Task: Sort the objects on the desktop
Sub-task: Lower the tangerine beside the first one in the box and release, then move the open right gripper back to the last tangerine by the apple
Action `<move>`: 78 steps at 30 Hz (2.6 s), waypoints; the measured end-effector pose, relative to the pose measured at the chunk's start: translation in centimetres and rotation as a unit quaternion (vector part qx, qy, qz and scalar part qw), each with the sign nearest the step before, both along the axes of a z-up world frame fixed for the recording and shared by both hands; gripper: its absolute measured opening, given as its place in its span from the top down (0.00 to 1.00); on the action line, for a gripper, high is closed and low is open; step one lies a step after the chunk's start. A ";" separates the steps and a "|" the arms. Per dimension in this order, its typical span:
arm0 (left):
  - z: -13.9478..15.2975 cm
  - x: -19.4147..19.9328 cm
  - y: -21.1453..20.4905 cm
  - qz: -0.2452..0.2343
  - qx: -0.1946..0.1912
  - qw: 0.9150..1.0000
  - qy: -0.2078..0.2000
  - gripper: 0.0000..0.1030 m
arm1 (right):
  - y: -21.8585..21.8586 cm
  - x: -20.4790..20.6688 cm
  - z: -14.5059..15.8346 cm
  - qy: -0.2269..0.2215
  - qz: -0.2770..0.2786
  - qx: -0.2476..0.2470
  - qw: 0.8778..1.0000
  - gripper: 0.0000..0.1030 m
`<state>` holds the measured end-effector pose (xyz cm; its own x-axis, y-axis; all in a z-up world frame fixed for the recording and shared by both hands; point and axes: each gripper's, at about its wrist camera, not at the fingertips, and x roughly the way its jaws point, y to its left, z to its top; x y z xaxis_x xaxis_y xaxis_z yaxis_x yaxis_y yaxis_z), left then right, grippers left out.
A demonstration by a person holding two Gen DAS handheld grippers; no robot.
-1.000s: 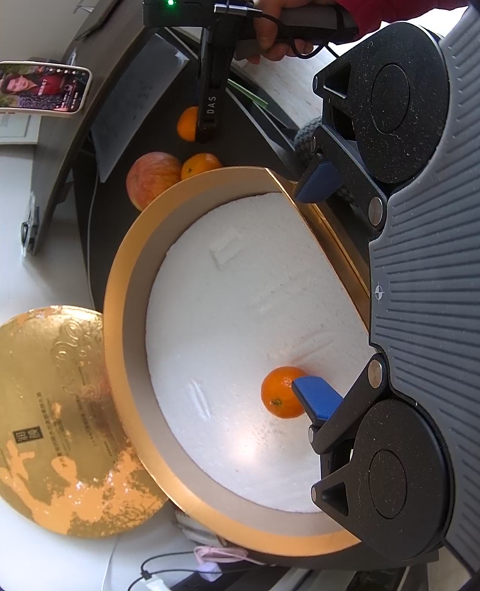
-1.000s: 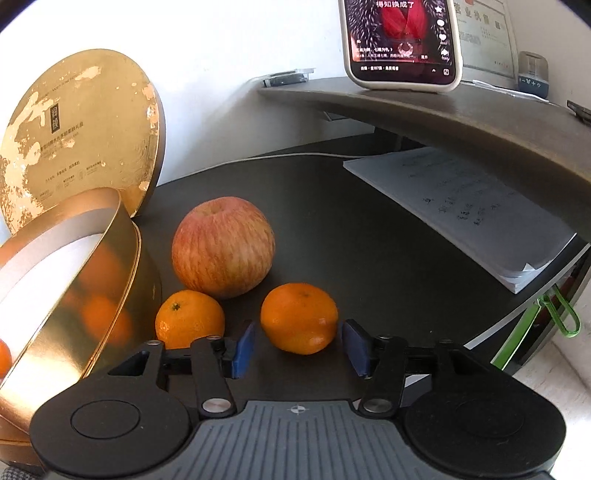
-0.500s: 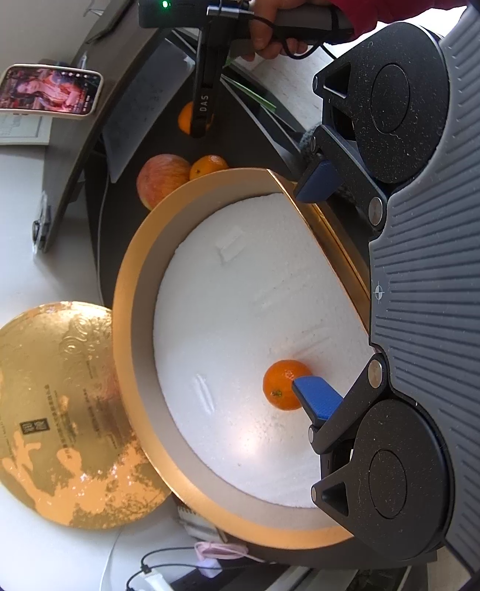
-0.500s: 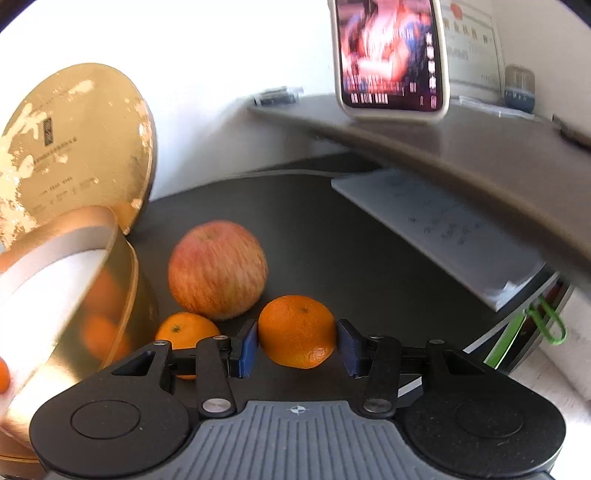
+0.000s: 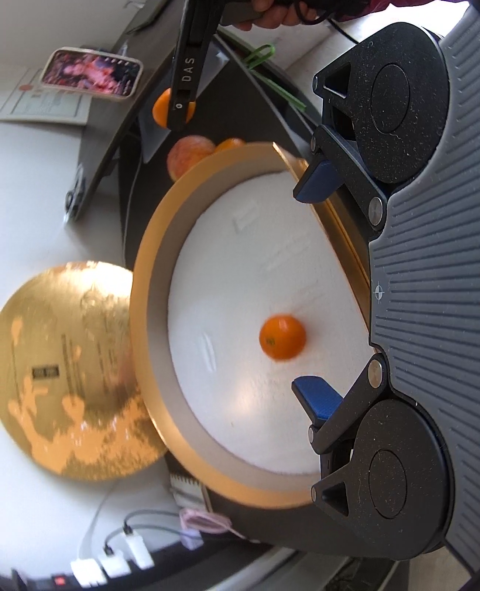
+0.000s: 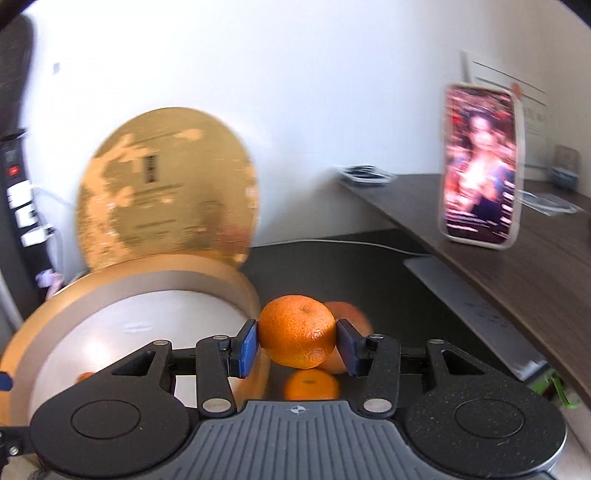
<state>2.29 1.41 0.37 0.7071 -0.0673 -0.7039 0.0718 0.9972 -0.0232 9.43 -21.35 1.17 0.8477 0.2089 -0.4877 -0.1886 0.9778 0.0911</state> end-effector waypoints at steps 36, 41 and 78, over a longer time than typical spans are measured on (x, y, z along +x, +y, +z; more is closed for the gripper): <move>-1.1 -3.5 11.7 0.131 -0.060 0.989 -0.009 0.01 | 15.0 1.7 -5.3 0.185 0.206 -0.098 0.956 0.54; -1.1 -3.5 11.3 0.128 -0.057 0.990 -0.008 0.01 | 14.6 1.5 -5.0 0.181 0.204 -0.095 0.958 0.47; -1.1 0.0 -4.6 -0.037 0.021 0.999 0.028 0.01 | -3.7 -2.4 -3.0 0.076 -0.015 0.039 0.996 0.11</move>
<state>2.29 -3.22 -0.73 0.6614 -0.0875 -0.7449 0.1450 0.9893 0.0126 7.07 -25.00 -1.87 0.7716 0.2272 -0.5941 -0.1379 0.9716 0.1924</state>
